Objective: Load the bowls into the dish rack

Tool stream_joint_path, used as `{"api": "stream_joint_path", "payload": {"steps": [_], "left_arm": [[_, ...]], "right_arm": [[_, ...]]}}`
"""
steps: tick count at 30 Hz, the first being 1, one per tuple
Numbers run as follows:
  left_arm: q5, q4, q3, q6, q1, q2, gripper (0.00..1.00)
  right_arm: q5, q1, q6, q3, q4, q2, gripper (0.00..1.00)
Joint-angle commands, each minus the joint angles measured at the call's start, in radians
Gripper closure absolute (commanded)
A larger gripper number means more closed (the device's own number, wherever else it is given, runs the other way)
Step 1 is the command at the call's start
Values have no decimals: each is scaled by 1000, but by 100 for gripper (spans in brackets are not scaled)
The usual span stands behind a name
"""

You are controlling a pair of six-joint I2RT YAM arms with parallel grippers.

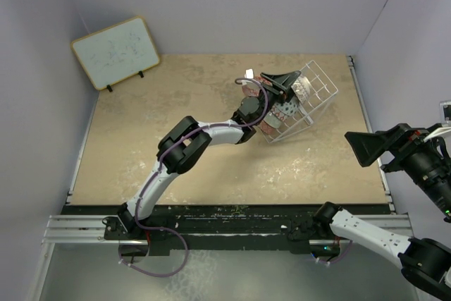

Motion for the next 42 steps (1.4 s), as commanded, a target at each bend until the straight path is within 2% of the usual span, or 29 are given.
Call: {"api": "stream_joint_path", "payload": {"steps": [1,5,20,27,35,42], "left_arm": [[22,16,-3,-3,6,-54,24],[27,21,0,2,10,-54,0],[47,21,-46,-4,20,-78,1],[97,-95,-105,-1,42,-156,1],[194,-338,-129,5,78,-236,1],[236,-454,-151,35,102,-294,1]], "right_arm": [[17,6,10,4,24,3,0],[18,9,10,6,23,5,0],[21,11,14,-18,34,-2,0],[20,15,18,-32,45,-9,0],[13,15,23,-62,64,-20,0],[12,17,24,-77,74,-32,0]]}}
